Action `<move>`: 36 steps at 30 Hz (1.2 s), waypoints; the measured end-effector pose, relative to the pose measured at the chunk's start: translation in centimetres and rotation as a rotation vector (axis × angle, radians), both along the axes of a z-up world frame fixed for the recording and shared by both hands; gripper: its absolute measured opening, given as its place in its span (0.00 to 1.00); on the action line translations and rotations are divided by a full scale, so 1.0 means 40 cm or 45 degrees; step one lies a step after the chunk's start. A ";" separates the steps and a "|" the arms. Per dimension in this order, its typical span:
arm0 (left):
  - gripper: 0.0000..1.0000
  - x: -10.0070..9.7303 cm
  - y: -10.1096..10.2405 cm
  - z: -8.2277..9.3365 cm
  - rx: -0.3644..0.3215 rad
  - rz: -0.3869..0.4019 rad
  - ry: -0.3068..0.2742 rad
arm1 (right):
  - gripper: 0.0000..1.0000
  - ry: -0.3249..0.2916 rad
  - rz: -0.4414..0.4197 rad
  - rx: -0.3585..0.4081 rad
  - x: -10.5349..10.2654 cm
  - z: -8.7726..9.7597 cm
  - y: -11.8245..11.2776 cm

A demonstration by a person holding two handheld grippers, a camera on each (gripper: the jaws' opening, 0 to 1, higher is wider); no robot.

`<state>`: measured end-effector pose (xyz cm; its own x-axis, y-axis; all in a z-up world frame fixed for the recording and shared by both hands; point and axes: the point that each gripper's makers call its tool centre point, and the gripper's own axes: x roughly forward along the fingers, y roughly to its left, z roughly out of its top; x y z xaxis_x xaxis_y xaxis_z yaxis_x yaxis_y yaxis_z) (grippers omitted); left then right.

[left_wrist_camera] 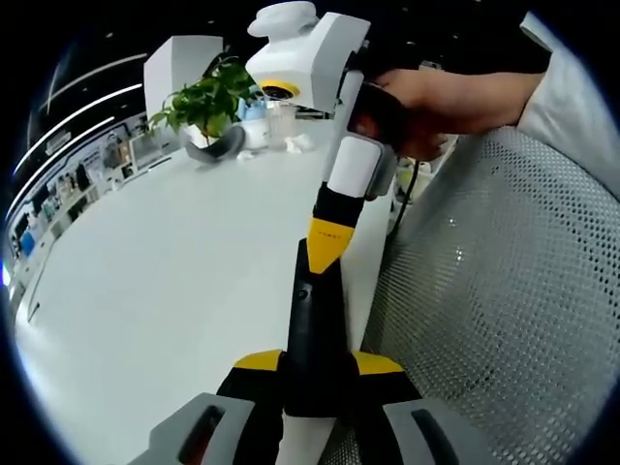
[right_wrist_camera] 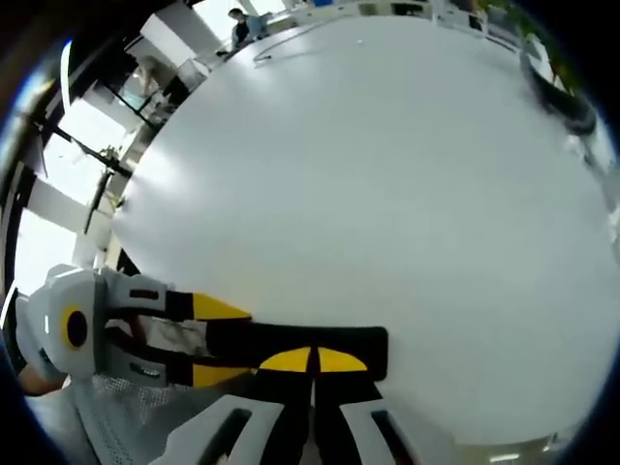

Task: Press the specified remote control buttons in sequence, fully releasing each button before pressing the next.

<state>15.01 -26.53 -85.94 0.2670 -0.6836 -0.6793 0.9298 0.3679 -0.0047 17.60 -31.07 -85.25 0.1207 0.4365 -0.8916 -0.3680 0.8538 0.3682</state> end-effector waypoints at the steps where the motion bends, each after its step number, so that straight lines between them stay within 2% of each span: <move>1: 0.25 0.000 0.000 0.000 0.001 -0.001 -0.002 | 0.00 0.008 -0.010 -0.001 0.001 -0.001 -0.001; 3: 0.25 -0.002 0.000 0.000 0.001 -0.009 -0.002 | 0.00 0.023 0.000 0.003 -0.002 0.001 0.002; 5: 0.25 -0.003 -0.001 0.001 -0.001 -0.013 -0.002 | 0.00 -0.014 -0.003 0.075 0.006 0.020 0.025; 7: 0.25 -0.004 -0.001 0.001 0.000 -0.017 -0.003 | 0.00 -0.033 0.017 0.109 0.007 0.030 0.036; 10: 0.25 -0.006 -0.002 0.000 0.000 -0.020 -0.002 | 0.00 0.012 0.040 0.098 -0.005 0.014 0.040; 15: 0.24 -0.011 -0.005 0.000 0.012 -0.052 -0.011 | 0.00 0.015 0.052 0.117 -0.005 0.013 0.047; 23: 0.24 -0.012 -0.007 0.000 0.007 -0.051 -0.002 | 0.00 0.025 0.086 0.133 -0.011 0.010 0.060; 25: 0.25 -0.011 -0.007 0.000 0.001 -0.047 0.002 | 0.00 0.041 0.108 0.091 -0.019 -0.004 0.055; 27: 0.25 -0.011 -0.007 0.001 -0.001 -0.046 0.004 | 0.00 0.018 0.111 0.112 -0.014 0.003 0.060; 32: 0.25 -0.010 -0.007 0.001 -0.005 -0.045 0.007 | 0.00 0.033 0.074 0.131 -0.012 0.002 0.058; 36: 0.24 -0.009 -0.007 0.001 -0.006 -0.043 0.008 | 0.00 0.048 0.101 0.079 -0.010 -0.001 0.064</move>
